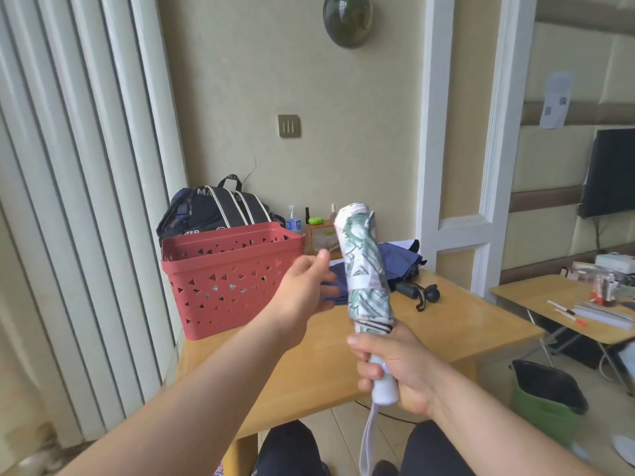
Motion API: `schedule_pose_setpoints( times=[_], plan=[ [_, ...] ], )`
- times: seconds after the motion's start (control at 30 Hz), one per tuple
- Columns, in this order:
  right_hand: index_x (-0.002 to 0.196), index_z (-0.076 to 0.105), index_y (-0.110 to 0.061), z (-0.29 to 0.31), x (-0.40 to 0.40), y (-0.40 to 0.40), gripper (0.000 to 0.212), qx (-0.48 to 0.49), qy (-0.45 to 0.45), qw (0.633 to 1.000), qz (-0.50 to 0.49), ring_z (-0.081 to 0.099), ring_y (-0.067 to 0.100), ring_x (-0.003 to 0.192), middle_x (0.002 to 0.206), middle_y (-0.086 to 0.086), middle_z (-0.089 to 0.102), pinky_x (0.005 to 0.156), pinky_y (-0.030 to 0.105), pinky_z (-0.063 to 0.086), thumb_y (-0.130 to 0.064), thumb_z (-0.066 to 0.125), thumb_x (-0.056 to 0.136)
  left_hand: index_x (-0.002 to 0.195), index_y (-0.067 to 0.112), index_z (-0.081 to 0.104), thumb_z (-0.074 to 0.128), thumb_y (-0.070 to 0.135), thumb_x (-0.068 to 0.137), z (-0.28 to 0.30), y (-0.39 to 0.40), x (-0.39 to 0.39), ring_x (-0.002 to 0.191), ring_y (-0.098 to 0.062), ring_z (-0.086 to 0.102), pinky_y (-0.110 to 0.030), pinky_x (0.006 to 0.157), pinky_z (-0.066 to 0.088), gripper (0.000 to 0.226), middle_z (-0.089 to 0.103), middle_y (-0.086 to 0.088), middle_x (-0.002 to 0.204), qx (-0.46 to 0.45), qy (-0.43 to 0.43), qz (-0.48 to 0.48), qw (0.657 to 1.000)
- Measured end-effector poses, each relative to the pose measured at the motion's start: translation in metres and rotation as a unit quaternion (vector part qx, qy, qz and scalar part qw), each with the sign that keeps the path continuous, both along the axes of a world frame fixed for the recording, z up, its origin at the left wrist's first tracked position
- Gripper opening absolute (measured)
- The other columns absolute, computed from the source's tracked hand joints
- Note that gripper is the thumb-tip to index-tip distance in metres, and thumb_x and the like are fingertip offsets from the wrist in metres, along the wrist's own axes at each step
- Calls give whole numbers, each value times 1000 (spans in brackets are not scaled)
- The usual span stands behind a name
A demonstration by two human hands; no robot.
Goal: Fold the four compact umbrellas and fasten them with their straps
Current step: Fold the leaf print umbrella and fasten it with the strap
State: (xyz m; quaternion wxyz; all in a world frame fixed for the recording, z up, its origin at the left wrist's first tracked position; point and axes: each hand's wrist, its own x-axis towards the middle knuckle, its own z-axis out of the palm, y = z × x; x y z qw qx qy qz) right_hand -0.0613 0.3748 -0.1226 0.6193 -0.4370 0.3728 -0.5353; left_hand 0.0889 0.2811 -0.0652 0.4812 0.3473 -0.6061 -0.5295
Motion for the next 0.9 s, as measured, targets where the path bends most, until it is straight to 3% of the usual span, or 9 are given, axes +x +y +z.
schedule_pose_setpoints(
  times=[0.07, 0.17, 0.37, 0.47, 0.53, 0.6, 0.67, 0.73, 0.9],
  plan=[
    [97, 51, -12, 3, -4, -8, 25, 5, -5, 999, -38, 38, 13, 46, 68, 4, 48, 48, 28, 40, 3, 70, 90, 103, 16, 66, 46, 54, 107, -9, 2, 4, 83, -17, 64, -35, 76, 50, 43, 67, 1, 97, -36, -91, 5, 995],
    [90, 52, -12, 4, -7, -14, 23, 13, 1, 998, -69, 35, 13, 43, 64, 4, 47, 47, 26, 37, 8, 63, 90, 102, 18, 71, 48, 55, 105, -17, 8, 1, 81, -13, 65, -31, 75, 49, 44, 70, 8, 92, -72, -162, -28, 984],
    [92, 54, -10, 2, -4, -15, 22, 4, 43, 995, -94, 35, 16, 44, 64, 8, 48, 49, 27, 36, 10, 61, 87, 98, 11, 68, 66, 47, 99, -23, 10, -10, 73, -10, 62, -31, 72, 50, 37, 73, -5, 91, -119, -164, -9, 979],
    [106, 55, -7, 4, -6, -14, 26, -8, 58, 994, -92, 36, 18, 45, 68, 10, 50, 49, 28, 37, 9, 62, 87, 94, 10, 67, 65, 45, 101, -20, 11, -11, 74, -11, 59, -30, 71, 46, 36, 68, 1, 84, -108, -156, -22, 982],
    [118, 54, -7, 5, -10, -15, 34, -23, 73, 993, -87, 39, 20, 48, 75, 11, 52, 50, 30, 41, -3, 73, 90, 89, 15, 65, 65, 41, 102, -19, 11, -11, 77, -13, 58, -31, 73, 44, 29, 66, 0, 84, -92, -133, -42, 986],
    [125, 52, -12, 9, -12, -17, 54, -25, 101, 990, -100, 47, 23, 54, 83, 11, 52, 52, 34, 46, -35, 83, 86, 87, 16, 64, 65, 38, 102, -20, 9, -11, 79, -14, 60, -32, 74, 44, 26, 68, -2, 84, -85, -111, -48, 989],
    [125, 53, -21, 13, -13, -15, 65, -23, 138, 981, -138, 56, 24, 66, 88, 10, 57, 56, 36, 51, -55, 81, 77, 86, 17, 64, 66, 36, 102, -23, 9, -13, 79, -14, 62, -31, 74, 44, 25, 70, 0, 83, -75, -92, -42, 992],
    [121, 56, -27, 13, -11, -14, 63, -28, 140, 976, -165, 61, 21, 72, 92, 9, 64, 57, 35, 51, -61, 79, 73, 85, 18, 63, 67, 33, 102, -26, 11, -16, 77, -11, 62, -29, 73, 44, 23, 69, 4, 78, -53, -68, -35, 996],
    [117, 56, -32, 10, 1, -7, 64, -51, 92, 977, -183, 50, 17, 52, 88, 11, 60, 50, 29, 45, -74, 70, 70, 84, 17, 62, 80, 33, 92, -32, 9, -18, 61, -13, 42, -27, 57, 34, 25, 53, 9, 63, 5, -48, -25, 999]
  ],
)
